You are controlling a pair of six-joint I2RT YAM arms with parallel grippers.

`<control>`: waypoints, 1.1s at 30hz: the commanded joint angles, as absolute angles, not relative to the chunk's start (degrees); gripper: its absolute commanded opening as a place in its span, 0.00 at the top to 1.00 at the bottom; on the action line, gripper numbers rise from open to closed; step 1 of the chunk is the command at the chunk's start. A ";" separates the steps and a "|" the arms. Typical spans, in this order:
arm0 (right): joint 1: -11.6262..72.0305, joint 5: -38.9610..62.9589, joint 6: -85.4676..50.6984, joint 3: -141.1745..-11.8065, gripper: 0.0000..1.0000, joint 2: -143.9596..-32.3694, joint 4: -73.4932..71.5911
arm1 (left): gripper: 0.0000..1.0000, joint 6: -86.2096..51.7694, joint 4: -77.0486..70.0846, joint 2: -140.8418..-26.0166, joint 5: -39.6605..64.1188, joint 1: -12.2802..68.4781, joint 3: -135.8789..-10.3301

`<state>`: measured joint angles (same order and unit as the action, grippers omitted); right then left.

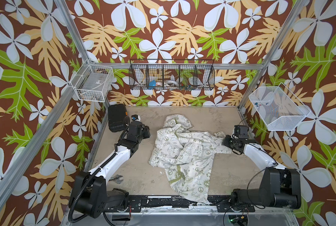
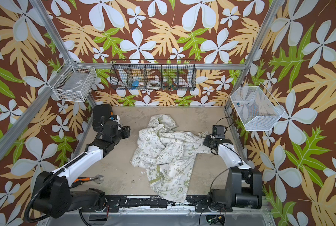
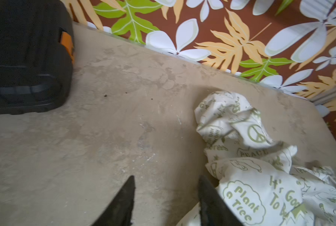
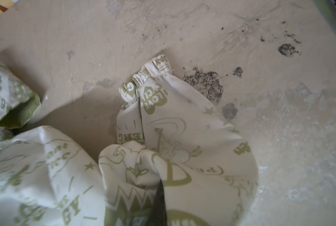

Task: Unzip the jacket
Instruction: Flatten out the jacket at the center of the board.

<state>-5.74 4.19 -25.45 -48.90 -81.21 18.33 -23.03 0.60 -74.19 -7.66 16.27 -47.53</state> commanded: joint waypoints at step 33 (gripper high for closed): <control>-7.65 20.25 -28.15 -44.47 0.11 -66.28 28.00 | 0.33 -8.86 21.07 -108.81 11.26 47.60 -83.50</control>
